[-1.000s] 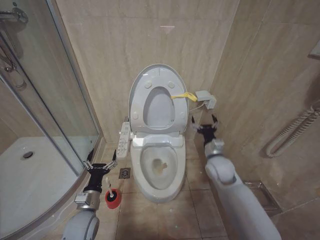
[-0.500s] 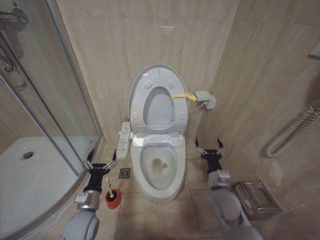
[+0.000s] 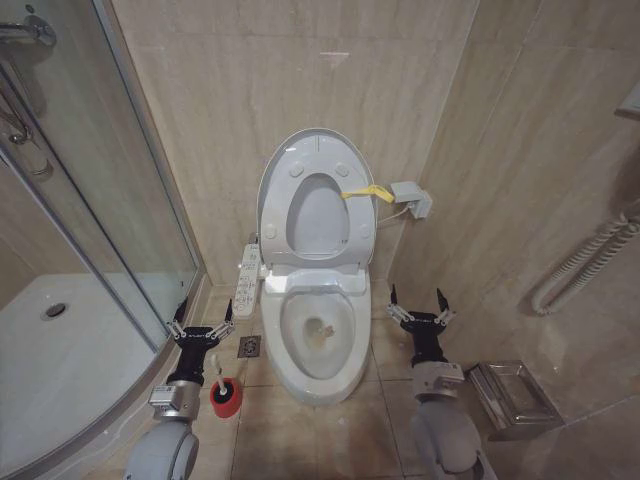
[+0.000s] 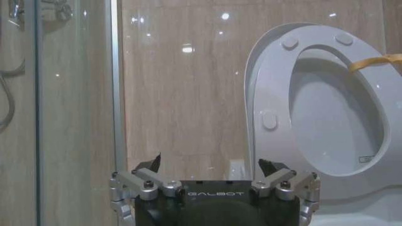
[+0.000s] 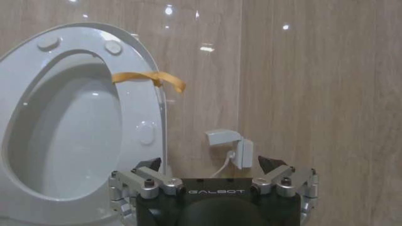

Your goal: Open the toilet lid, clean the toilet bowl with a toilet brush, close the toilet lid, and flush.

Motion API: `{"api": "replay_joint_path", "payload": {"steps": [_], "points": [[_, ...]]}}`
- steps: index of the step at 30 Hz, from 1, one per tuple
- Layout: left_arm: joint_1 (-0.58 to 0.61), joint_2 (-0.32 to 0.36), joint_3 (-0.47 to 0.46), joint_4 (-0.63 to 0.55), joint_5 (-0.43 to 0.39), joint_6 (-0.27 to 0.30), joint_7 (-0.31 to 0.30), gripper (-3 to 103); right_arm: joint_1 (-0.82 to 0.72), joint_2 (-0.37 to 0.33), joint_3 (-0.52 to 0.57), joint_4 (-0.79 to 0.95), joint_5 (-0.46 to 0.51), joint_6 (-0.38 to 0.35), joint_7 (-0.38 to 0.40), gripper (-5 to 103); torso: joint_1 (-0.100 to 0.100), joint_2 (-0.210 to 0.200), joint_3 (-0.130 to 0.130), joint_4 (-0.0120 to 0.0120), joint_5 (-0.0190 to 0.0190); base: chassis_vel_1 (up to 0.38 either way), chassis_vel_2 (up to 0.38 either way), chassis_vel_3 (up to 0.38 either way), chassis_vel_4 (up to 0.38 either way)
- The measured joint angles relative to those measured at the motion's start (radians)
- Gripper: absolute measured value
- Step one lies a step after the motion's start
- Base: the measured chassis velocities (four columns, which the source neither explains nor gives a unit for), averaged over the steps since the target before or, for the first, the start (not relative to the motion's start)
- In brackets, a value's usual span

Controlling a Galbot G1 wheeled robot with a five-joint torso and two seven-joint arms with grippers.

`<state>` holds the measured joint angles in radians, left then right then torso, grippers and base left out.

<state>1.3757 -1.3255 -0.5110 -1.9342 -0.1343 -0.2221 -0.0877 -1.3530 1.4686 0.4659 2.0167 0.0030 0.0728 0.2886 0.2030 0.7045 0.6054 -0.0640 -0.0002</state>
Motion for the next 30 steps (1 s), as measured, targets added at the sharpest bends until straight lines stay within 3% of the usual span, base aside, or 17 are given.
{"api": "replay_joint_path", "payload": {"steps": [30], "points": [[0.0,0.0,0.0,0.0,0.0,0.0,0.0,100,0.008,0.002,-0.011,-0.003,-0.015,-0.017,-0.006,100,0.0,0.0,0.0,0.0,0.0001,0.0,0.0,0.0,0.0]]}}
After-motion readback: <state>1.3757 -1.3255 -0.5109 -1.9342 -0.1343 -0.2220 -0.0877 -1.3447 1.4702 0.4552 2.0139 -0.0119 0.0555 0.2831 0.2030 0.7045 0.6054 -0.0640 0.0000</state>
